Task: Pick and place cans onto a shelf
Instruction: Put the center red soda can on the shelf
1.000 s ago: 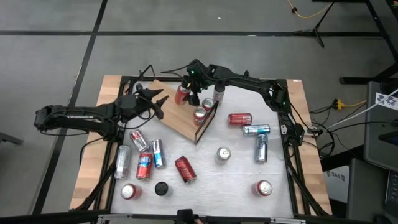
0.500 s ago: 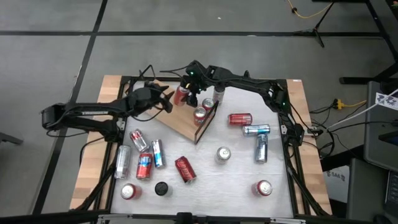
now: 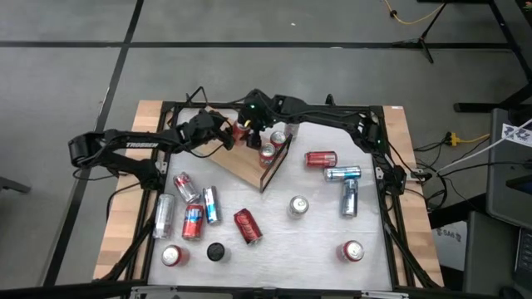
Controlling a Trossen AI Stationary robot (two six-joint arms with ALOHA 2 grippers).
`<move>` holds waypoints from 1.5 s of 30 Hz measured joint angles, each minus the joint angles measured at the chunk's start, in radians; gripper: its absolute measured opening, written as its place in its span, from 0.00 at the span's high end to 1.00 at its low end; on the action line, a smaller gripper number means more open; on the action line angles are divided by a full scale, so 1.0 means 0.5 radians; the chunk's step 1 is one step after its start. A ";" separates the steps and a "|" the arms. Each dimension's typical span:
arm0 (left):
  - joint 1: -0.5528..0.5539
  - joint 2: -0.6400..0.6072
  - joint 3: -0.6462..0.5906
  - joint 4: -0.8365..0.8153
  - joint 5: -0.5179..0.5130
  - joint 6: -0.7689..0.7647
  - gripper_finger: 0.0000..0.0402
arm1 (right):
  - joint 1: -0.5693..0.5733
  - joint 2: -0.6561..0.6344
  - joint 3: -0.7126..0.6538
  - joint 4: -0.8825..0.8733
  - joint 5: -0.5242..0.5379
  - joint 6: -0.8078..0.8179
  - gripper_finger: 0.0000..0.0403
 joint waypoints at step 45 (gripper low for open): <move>0.001 -0.002 0.000 -0.208 -0.043 0.177 0.55 | 0.035 0.126 0.182 -0.081 0.046 -0.004 0.13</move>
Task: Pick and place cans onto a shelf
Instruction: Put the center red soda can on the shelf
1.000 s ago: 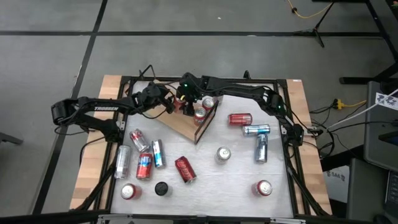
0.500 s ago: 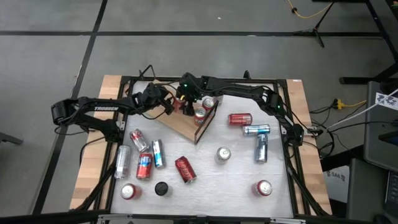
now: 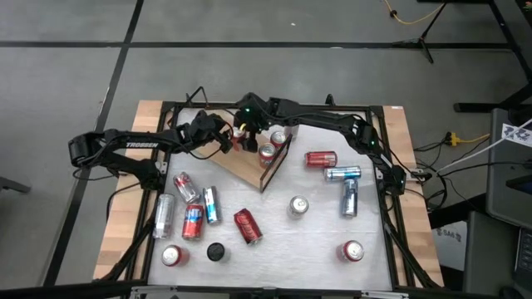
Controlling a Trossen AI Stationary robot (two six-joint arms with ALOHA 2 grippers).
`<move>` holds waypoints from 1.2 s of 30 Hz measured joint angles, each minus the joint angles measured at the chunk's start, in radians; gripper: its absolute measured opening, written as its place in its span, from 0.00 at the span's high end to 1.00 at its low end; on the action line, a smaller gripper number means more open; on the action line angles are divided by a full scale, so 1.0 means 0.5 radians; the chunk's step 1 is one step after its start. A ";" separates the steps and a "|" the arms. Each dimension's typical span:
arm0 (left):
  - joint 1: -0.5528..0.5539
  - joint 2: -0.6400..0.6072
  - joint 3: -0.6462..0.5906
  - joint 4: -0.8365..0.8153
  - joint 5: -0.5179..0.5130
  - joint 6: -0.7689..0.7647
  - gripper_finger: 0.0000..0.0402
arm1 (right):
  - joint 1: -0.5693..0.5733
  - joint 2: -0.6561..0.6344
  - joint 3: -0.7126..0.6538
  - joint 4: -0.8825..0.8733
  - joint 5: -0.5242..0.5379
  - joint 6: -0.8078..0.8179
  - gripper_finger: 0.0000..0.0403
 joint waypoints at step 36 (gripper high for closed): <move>-0.049 -0.028 -0.001 0.008 0.082 0.049 0.55 | -0.072 0.001 0.336 -0.472 0.286 -0.189 0.13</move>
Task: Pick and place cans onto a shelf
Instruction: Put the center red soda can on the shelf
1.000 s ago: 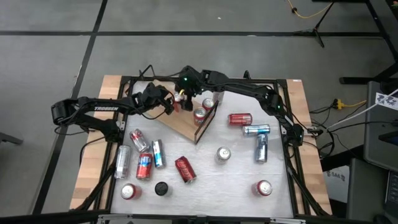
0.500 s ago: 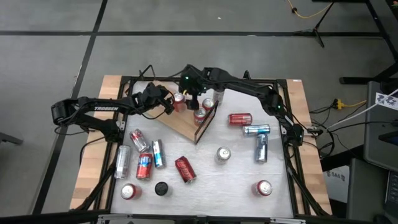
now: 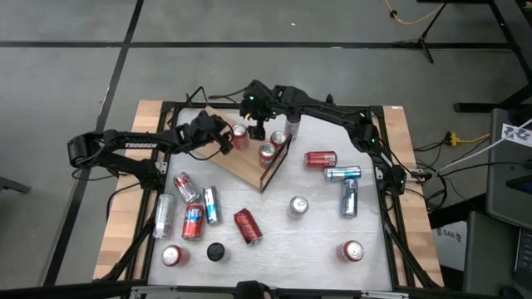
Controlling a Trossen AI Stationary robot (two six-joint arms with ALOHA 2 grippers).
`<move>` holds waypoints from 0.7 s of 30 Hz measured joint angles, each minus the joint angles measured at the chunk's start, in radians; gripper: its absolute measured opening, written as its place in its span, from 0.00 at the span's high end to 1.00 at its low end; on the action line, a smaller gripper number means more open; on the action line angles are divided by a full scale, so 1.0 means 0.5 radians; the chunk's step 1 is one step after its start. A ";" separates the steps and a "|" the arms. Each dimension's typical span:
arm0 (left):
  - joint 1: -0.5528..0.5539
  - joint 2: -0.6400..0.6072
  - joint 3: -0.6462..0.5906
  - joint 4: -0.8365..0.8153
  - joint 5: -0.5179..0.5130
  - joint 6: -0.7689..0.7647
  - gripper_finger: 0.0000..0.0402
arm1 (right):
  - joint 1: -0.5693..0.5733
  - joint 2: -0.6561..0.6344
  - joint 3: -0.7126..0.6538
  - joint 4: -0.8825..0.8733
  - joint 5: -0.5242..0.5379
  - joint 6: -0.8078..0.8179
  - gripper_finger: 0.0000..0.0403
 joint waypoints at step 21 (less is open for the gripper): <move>-0.289 0.001 -0.002 0.017 -0.010 -0.111 0.55 | 0.000 -0.001 0.000 0.074 0.013 -0.031 0.13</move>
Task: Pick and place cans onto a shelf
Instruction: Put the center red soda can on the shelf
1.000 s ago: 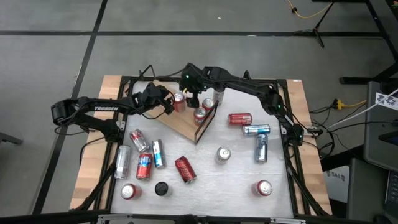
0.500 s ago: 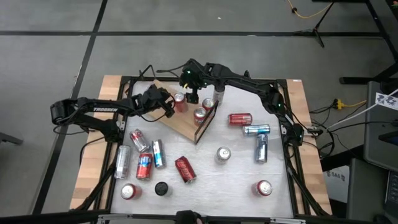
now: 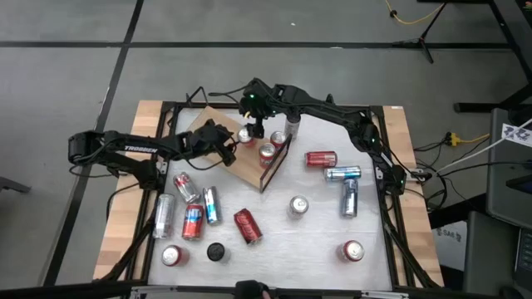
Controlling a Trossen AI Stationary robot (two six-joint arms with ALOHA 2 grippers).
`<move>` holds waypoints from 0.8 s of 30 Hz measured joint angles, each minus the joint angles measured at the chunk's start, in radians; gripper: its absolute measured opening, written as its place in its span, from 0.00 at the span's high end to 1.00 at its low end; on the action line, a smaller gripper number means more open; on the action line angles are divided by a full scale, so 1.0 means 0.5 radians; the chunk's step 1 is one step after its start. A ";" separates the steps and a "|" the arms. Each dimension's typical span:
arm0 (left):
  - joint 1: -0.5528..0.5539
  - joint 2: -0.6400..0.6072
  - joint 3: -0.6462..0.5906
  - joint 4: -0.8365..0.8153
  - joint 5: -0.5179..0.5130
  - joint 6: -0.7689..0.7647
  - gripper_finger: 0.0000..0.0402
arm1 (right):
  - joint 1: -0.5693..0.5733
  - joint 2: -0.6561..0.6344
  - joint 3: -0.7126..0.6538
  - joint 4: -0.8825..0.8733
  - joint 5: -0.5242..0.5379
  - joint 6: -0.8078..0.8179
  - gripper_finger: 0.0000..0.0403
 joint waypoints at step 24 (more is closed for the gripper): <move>-0.003 -0.001 0.002 0.019 -0.211 0.030 0.55 | 0.002 -0.005 0.000 0.025 0.305 -0.095 0.13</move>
